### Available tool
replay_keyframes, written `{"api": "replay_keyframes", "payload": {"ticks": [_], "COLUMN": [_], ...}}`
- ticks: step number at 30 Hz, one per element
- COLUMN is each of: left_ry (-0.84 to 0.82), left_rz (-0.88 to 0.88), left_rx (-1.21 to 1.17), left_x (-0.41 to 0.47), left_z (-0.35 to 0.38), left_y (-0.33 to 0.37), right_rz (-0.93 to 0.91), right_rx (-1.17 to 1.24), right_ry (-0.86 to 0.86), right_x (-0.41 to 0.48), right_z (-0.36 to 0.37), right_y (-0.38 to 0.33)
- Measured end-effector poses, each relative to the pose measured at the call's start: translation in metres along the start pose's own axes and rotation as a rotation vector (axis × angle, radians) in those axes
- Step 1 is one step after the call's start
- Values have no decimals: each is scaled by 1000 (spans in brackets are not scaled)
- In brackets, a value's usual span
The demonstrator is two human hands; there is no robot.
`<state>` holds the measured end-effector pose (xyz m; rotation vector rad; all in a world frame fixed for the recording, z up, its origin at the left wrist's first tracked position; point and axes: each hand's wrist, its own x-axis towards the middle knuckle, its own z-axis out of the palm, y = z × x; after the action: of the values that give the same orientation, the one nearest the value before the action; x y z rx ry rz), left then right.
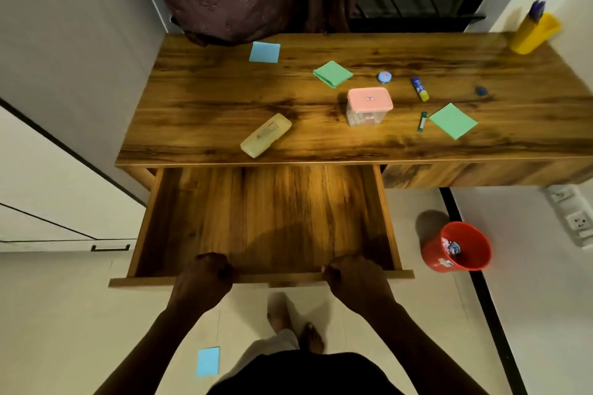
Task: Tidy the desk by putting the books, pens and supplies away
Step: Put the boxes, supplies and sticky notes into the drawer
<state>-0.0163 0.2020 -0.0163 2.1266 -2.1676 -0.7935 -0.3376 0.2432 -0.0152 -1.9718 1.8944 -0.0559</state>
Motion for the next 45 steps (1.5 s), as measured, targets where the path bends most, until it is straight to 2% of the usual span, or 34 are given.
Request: {"api": "replay_keyframes", "payload": {"ticks": [9, 14, 19, 22, 27, 34, 39, 45], "left_ry": [-109, -222, -180, -107, -75, 39, 108, 86], "left_rz": [6, 65, 157, 251, 372, 315, 134, -128], "left_rx": [69, 106, -3, -116, -236, -336, -441, -960], "left_x": [-7, 6, 44, 76, 125, 185, 227, 281], "left_z": [5, 0, -17, -29, -55, -83, -79, -43], "left_y": [-6, 0, 46, 82, 147, 237, 287, 306], "right_rz": [28, 81, 160, 232, 400, 465, 470, 526], "right_rx": [42, 94, 265, 359, 679, 960, 993, 1029], "right_ry": [-48, -140, -182, -85, 152, 416, 430, 371], "right_x": [-13, -14, 0, 22, 62, 121, 174, 232], "right_z": [3, 0, -19, -28, -71, -134, -164, -190], "right_y": [1, 0, 6, 18, 39, 79, 108, 124]}}
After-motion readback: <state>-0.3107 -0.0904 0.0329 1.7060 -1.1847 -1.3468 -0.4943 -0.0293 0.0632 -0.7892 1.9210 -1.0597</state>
